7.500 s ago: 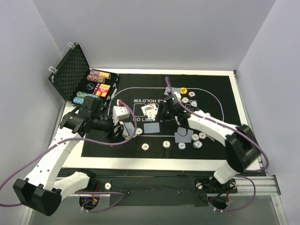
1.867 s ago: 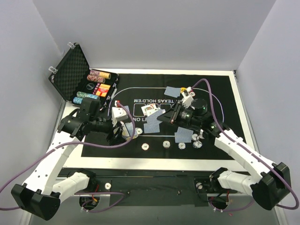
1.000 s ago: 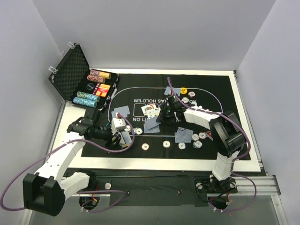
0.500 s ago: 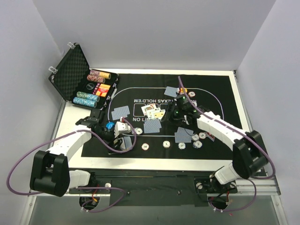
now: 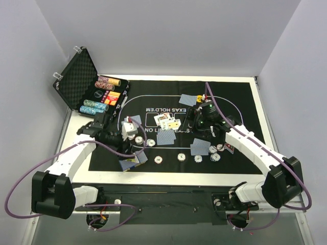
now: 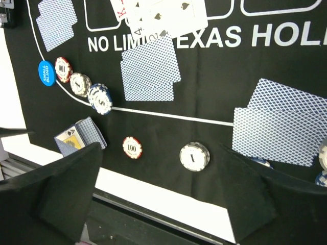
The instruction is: Distribute texas hold em gaming equipment
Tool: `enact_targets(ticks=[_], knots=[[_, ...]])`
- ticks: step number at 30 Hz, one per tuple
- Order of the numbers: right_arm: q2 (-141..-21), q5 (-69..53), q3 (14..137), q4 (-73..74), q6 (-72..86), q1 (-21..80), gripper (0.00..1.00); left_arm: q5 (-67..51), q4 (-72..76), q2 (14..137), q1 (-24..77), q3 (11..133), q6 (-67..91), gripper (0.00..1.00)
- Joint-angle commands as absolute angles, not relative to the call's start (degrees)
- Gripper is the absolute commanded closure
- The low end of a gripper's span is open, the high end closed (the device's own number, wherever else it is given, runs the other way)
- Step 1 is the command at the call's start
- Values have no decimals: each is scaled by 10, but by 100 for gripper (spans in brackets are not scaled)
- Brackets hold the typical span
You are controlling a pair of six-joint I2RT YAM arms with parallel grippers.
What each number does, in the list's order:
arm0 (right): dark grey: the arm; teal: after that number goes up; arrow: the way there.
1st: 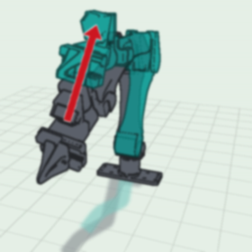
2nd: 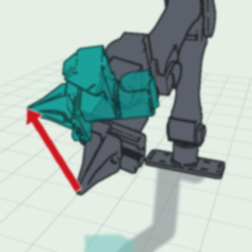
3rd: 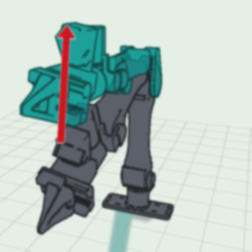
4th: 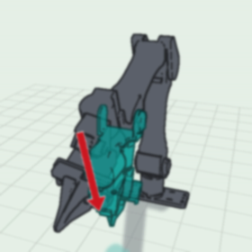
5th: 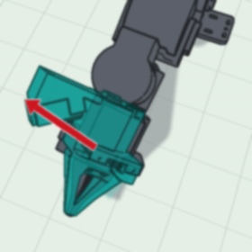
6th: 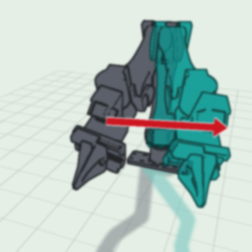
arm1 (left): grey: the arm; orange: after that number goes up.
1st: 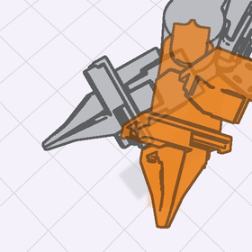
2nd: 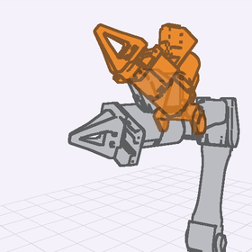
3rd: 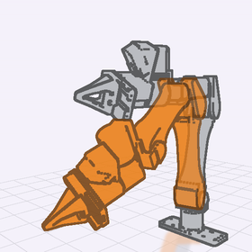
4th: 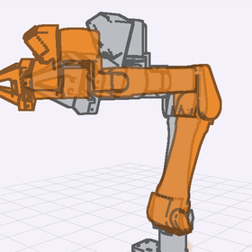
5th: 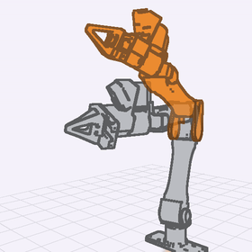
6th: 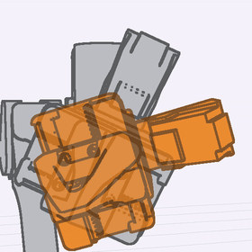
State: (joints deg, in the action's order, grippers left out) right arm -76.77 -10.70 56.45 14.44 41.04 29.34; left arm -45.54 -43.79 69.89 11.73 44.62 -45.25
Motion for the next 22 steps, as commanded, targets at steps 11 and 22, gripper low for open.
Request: enact_targets(ticks=[11, 22], knots=[[-628, -31, 565, 258, 356, 293, 3, -278, -389, 619, 105, 545, -125, 11], [-559, -18, 539, 293, 350, 264, 1, -215, -360, 605, 97, 537, -44, 9]])
